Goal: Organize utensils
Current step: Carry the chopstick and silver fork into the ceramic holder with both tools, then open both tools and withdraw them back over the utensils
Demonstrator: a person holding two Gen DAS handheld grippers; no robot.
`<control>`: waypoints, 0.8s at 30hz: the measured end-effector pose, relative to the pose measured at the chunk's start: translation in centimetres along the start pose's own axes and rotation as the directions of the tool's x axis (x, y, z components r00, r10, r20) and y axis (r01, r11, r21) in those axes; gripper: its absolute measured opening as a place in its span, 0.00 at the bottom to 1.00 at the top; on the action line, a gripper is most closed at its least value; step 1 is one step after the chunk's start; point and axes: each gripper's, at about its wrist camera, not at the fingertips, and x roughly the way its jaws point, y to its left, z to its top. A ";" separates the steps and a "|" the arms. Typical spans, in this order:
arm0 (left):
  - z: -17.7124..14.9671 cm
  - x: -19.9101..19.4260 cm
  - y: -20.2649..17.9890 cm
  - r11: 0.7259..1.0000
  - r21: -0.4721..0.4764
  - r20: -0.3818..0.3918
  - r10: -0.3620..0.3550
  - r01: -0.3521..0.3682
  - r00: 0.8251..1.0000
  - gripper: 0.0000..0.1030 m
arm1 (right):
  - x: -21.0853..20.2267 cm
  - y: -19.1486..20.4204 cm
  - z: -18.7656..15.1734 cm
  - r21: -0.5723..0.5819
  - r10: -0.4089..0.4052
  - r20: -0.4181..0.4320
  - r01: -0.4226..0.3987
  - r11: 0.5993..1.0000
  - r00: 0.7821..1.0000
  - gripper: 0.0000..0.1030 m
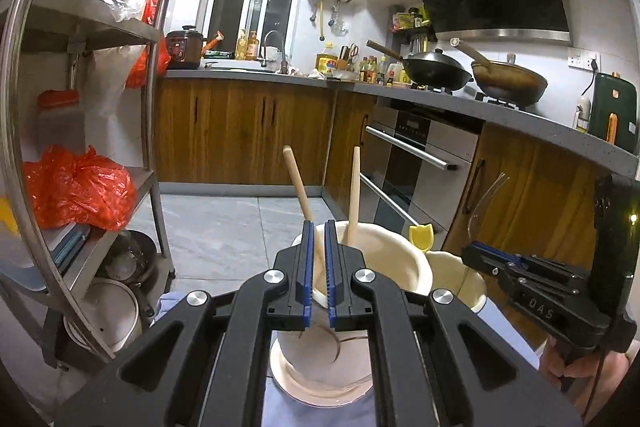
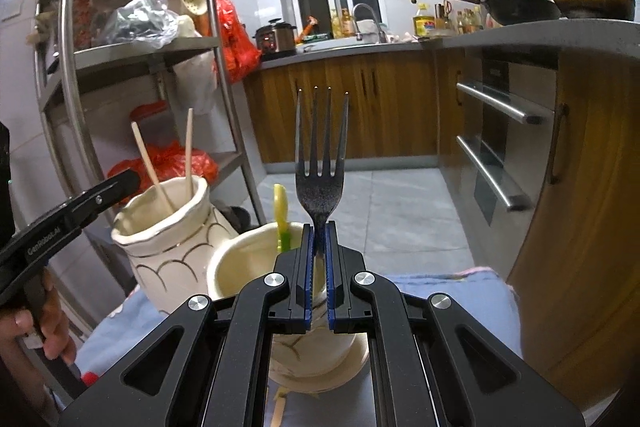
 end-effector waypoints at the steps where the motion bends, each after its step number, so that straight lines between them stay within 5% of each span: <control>1: 0.0 0.0 0.0 1.000 0.005 -0.002 0.002 -0.002 1.000 0.11 | 0.0 0.0 0.0 0.004 -0.001 -0.002 0.001 1.000 1.000 0.08; 3: -0.1 -0.2 0.0 1.000 0.011 0.000 0.012 -0.012 1.000 0.18 | -0.1 -0.1 -0.1 0.012 0.003 -0.005 -0.003 1.000 1.000 0.21; 8: -0.1 -1.2 -0.1 1.000 0.014 0.005 0.021 -0.021 1.000 0.31 | -1.8 -0.3 0.3 0.017 0.004 0.027 -0.004 1.000 1.000 0.34; 14: -0.6 -3.1 -1.0 0.999 0.022 0.014 0.044 -0.044 0.999 0.71 | -5.7 -0.7 0.5 0.038 0.034 0.086 -0.037 0.999 0.996 0.81; 16: -0.9 -3.9 -1.4 0.998 0.018 0.027 0.060 -0.061 0.998 0.95 | -6.9 -1.0 0.4 0.060 0.036 0.097 -0.042 0.997 0.995 0.91; 24: -3.4 -5.8 -4.1 0.996 0.076 -0.032 0.041 -0.038 0.999 0.94 | -9.5 -1.8 -2.1 0.068 -0.042 0.031 0.040 0.997 0.999 0.95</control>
